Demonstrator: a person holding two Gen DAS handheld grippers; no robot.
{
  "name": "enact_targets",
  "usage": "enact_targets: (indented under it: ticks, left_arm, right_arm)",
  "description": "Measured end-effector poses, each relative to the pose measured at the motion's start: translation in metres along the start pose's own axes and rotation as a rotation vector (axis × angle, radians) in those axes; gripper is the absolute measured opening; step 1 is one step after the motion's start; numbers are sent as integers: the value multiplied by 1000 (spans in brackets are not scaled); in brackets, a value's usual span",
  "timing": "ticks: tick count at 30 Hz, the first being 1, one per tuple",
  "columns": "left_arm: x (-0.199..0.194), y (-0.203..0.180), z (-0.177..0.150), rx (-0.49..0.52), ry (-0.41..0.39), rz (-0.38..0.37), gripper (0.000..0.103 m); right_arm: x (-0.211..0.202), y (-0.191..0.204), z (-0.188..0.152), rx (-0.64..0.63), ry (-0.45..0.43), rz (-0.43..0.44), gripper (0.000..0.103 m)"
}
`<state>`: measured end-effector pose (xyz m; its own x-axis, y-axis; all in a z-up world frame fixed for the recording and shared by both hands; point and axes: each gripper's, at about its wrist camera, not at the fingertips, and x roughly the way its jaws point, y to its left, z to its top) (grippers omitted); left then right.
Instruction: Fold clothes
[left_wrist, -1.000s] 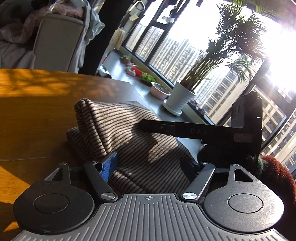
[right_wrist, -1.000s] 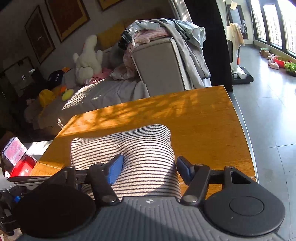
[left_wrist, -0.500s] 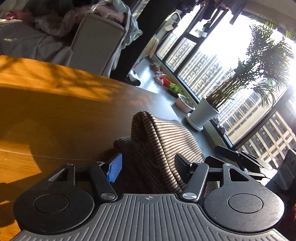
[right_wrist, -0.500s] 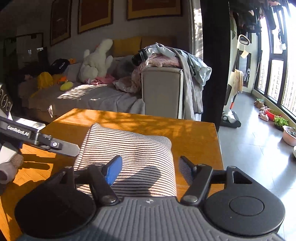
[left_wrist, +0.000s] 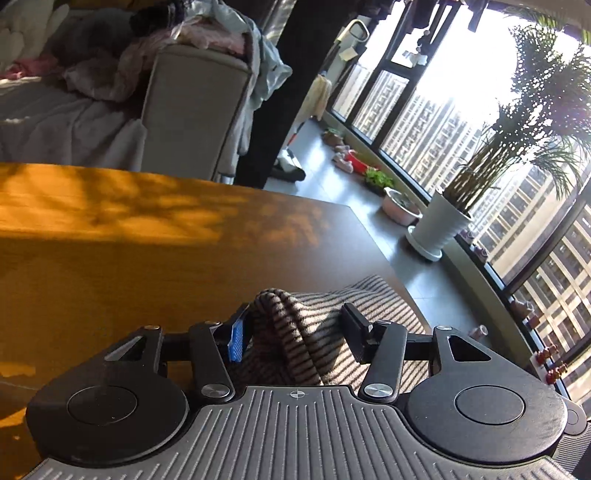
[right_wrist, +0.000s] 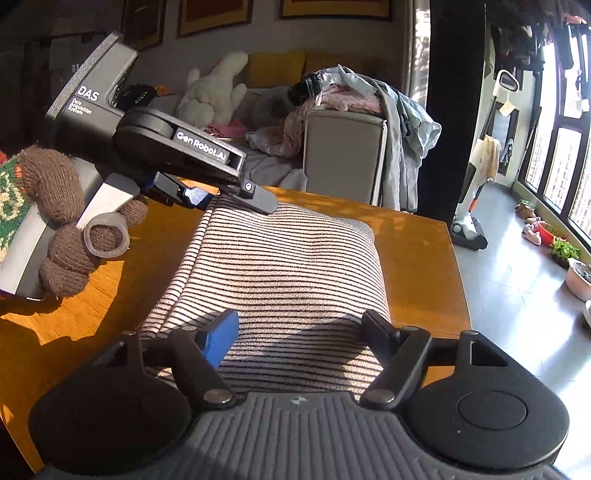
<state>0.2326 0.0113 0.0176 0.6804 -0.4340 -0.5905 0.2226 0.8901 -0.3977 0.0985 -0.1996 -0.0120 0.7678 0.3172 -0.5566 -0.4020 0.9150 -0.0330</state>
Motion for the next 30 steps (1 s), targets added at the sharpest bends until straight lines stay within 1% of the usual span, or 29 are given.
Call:
enact_targets:
  ticks: [1, 2, 4, 6, 10, 15, 17, 18, 19, 21, 22, 23, 24, 25, 26, 28, 30]
  left_arm:
    - [-2, -1, -1, 13, -2, 1, 51]
    - [-4, -3, -1, 26, -5, 3, 49]
    - [-8, -6, -3, 52, -10, 6, 46]
    - [-13, -8, -3, 62, -7, 2, 44]
    - [-26, -11, -2, 47, -11, -44, 41]
    - [-25, -5, -9, 63, 14, -12, 41]
    - [-12, 4, -15, 53, 45, 9, 41]
    - [-8, 8, -18, 43, 46, 1, 41]
    - [-6, 10, -18, 30, 44, -10, 42]
    - [-4, 13, -17, 10, 43, -18, 43]
    - [-3, 13, -17, 13, 43, -15, 45]
    - [-2, 13, -16, 19, 41, -6, 50]
    - [-1, 13, -16, 21, 39, 1, 51]
    - [0, 14, -16, 18, 36, 5, 55]
    - [1, 15, -16, 15, 34, 10, 56]
    - [-2, 16, -17, 4, 30, 12, 56]
    - [-7, 13, -17, 16, 24, 17, 56]
  right_arm:
    - [3, -5, 2, 29, 15, 5, 94]
    - [7, -10, 3, 61, 30, 14, 95]
    - [10, -18, 3, 99, 42, 25, 95]
    - [10, -20, 3, 98, 41, 28, 95]
    - [10, -20, 2, 88, 35, 29, 97]
    - [7, -24, 2, 106, 22, 25, 98]
    - [2, -25, 4, 108, -9, 4, 98]
    - [-3, -23, 6, 98, -32, 8, 89]
    - [-9, -19, 9, 83, -56, 21, 71]
    - [-18, -12, 13, 57, -95, 48, 53]
    - [-19, -7, 15, 46, -101, 67, 52]
    - [-17, -1, 14, 34, -84, 89, 52]
    - [-12, 5, 12, 22, -51, 109, 52]
    - [-5, 12, 7, 2, -24, 110, 53]
    - [2, 18, 0, -27, -3, 95, 54]
    - [4, 27, -10, -74, -28, 78, 55]
    - [2, 23, -8, -47, -23, 93, 55]
